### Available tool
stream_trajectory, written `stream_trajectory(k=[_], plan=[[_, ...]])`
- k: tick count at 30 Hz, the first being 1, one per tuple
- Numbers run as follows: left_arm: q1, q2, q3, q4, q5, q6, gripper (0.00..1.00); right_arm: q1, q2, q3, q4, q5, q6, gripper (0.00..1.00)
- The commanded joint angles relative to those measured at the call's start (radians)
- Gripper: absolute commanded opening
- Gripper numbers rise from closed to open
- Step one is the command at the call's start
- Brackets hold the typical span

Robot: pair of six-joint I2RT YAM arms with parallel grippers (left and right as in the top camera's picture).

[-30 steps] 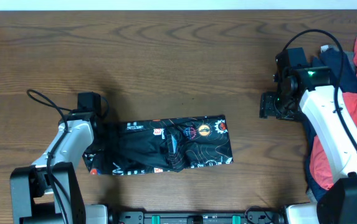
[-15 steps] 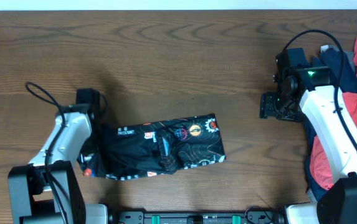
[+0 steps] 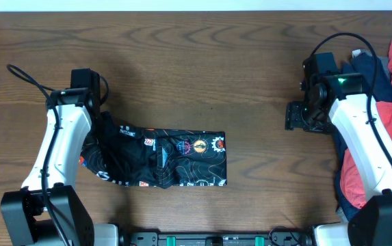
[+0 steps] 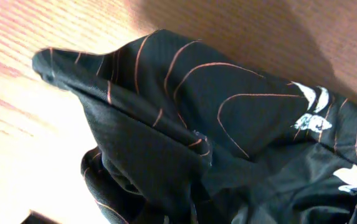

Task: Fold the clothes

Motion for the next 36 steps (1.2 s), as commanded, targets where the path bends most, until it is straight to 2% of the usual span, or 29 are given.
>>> stream_trajectory(k=[1, 5, 7, 13, 23, 36], plan=[[0.003, 0.004, 0.02, -0.017, 0.018, 0.01, 0.06, -0.006, 0.002, -0.001, 0.002, 0.011, -0.013, 0.7], [-0.023, -0.008, 0.023, -0.052, 0.162, 0.0, 0.06, -0.005, 0.002, -0.001, 0.001, 0.01, -0.013, 0.7], [-0.058, -0.024, 0.033, -0.081, 0.18, -0.037, 0.06, -0.005, 0.002, -0.001, 0.002, 0.01, -0.013, 0.75], [-0.234, -0.093, 0.117, -0.153, 0.185, -0.139, 0.06, -0.005, 0.008, -0.001, 0.015, 0.01, -0.012, 0.76], [-0.542, -0.093, 0.133, -0.134, 0.185, -0.357, 0.06, -0.005, 0.015, -0.001, 0.015, 0.006, -0.013, 0.76], [-0.696, -0.046, 0.132, -0.072, 0.188, -0.435, 0.06, -0.005, 0.015, -0.001, 0.014, 0.006, -0.013, 0.76]])
